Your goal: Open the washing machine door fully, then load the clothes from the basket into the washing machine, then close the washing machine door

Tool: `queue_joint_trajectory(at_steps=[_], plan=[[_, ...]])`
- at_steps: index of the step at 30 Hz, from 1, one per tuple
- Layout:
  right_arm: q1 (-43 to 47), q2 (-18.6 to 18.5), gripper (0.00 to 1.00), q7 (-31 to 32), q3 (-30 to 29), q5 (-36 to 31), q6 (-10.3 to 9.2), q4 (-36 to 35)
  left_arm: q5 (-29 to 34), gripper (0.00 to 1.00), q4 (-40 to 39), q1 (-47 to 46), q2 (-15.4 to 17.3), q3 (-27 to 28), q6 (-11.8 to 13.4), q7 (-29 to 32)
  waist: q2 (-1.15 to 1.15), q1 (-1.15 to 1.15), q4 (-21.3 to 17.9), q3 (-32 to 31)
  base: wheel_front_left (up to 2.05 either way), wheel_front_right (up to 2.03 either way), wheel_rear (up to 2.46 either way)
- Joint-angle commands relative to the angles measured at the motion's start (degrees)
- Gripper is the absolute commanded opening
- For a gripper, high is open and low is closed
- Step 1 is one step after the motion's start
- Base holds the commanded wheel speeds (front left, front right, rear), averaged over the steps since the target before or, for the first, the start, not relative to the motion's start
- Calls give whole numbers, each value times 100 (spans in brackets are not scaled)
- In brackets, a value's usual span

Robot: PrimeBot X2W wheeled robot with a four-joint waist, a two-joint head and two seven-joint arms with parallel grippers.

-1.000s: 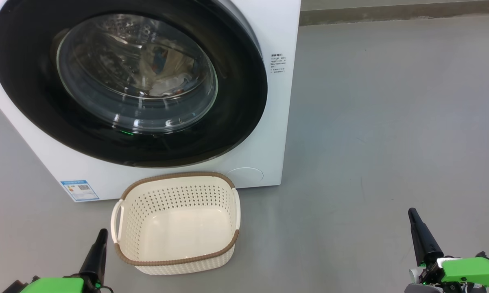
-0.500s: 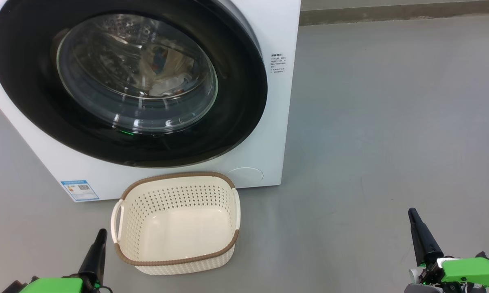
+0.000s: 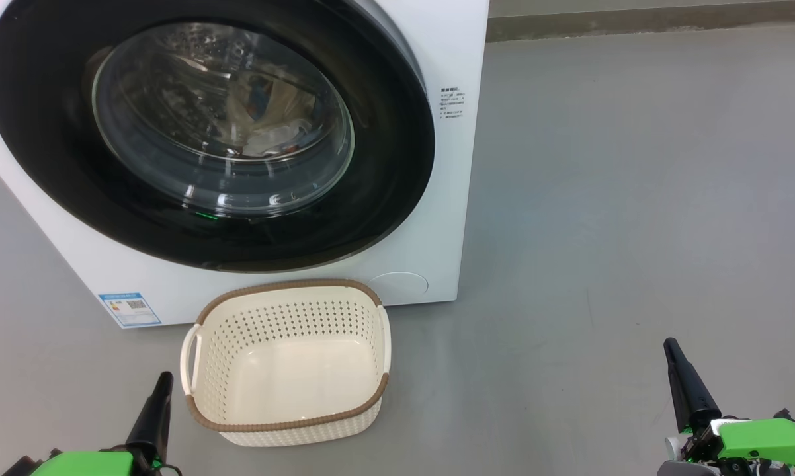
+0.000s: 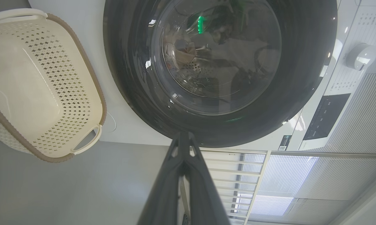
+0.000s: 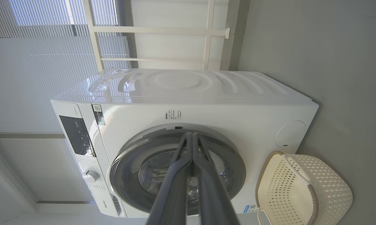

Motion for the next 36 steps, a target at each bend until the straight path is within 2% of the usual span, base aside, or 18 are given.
queue_joint_trajectory(at_steps=[1, 36], plan=[[-228, -5, 0, 45, 87, 8, 9, -143, 24, 0, -112, -234, 83, 195, -16, 26, 0, 0, 0, 0, 0, 0, 0], [-231, 13, 0, 67, 60, -15, 9, -142, 53, 0, -110, -237, 59, 229, -17, 53, 0, 0, 0, 0, 0, 0, 0]])
